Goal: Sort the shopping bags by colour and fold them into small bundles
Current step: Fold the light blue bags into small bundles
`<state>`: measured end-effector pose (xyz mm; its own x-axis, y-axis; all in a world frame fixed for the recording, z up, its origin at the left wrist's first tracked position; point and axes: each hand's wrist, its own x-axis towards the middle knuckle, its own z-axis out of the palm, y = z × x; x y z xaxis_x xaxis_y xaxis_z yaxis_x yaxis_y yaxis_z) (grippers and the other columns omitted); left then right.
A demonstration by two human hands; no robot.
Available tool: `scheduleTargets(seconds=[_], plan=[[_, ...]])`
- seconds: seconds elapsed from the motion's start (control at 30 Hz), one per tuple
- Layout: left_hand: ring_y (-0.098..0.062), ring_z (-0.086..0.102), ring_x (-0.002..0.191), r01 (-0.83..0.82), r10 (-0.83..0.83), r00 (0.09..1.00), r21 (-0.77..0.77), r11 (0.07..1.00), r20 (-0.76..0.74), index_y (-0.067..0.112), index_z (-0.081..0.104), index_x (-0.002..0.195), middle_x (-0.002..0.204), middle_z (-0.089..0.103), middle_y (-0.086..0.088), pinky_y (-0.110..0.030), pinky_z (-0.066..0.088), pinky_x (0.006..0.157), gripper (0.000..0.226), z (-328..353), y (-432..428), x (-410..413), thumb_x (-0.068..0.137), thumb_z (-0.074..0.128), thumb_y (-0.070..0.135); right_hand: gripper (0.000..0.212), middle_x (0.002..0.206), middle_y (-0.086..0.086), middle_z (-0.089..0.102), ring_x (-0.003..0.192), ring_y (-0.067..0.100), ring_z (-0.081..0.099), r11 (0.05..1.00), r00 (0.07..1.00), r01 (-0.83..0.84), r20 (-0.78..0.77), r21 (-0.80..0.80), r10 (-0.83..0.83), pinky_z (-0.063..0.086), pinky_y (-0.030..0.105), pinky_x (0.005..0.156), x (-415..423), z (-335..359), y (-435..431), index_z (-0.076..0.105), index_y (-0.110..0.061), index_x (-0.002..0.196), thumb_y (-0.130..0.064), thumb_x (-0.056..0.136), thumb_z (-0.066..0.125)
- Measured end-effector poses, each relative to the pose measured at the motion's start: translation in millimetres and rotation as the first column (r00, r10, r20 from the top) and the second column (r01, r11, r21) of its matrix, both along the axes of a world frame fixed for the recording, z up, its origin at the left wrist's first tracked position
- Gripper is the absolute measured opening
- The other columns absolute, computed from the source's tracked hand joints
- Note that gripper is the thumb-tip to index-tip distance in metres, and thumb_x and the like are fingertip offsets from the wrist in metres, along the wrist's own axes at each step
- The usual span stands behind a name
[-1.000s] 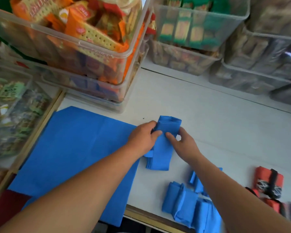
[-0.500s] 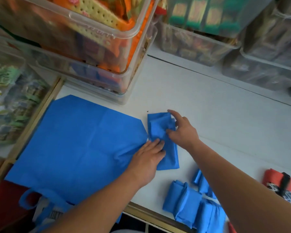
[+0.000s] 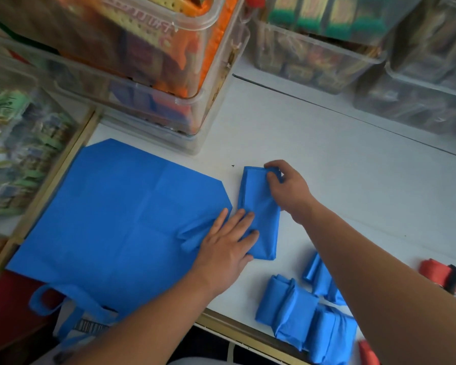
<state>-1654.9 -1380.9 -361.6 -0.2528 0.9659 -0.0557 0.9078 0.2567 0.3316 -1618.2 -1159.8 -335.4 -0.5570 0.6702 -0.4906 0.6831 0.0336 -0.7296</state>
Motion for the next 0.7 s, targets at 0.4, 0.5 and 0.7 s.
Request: scheduleTargets(seconds=[0.4,0.5,0.7], plan=[[-0.024,0.023,0.155,0.163,-0.161,0.986,-0.073,0.984,0.04,0.026,0.051,0.146,0.165,0.033,-0.003,-0.048,0.019,0.124,0.056,-18.1,-23.5,3.3,0.094,0.056,0.049,0.035,0.123,0.008,0.048,0.105,0.025,0.055,0.808,0.975,-0.222,0.138,0.545,0.175,0.048,0.031,0.065,32.6,-15.7,-26.1,0.063,-0.019,0.127,-0.019,0.092,0.07],[-0.026,0.035,0.15,0.177,-0.177,0.984,-0.025,0.984,0.021,0.025,0.059,0.134,0.158,0.044,-0.003,-0.049,0.029,0.122,0.045,-14.5,-21.2,-2.6,0.099,0.044,0.049,0.026,0.119,0.008,0.057,0.102,0.031,0.056,0.633,0.938,-0.319,0.138,0.705,0.319,0.054,0.039,0.053,43.4,-15.5,-32.3,0.071,-0.015,0.11,-0.009,0.085,0.075],[-0.02,0.053,0.128,0.094,-0.014,0.917,-0.181,0.979,0.398,0.022,0.063,0.111,0.132,0.065,0.001,-0.041,0.04,0.111,0.052,7.3,0.2,-25.0,0.097,0.029,0.059,0.025,0.158,-0.008,0.04,0.135,0.006,0.049,0.887,0.929,-0.365,0.041,0.284,0.369,0.04,0.02,0.102,75.0,-4.6,-38.9,0.077,-0.015,0.097,-0.025,0.104,0.055]])
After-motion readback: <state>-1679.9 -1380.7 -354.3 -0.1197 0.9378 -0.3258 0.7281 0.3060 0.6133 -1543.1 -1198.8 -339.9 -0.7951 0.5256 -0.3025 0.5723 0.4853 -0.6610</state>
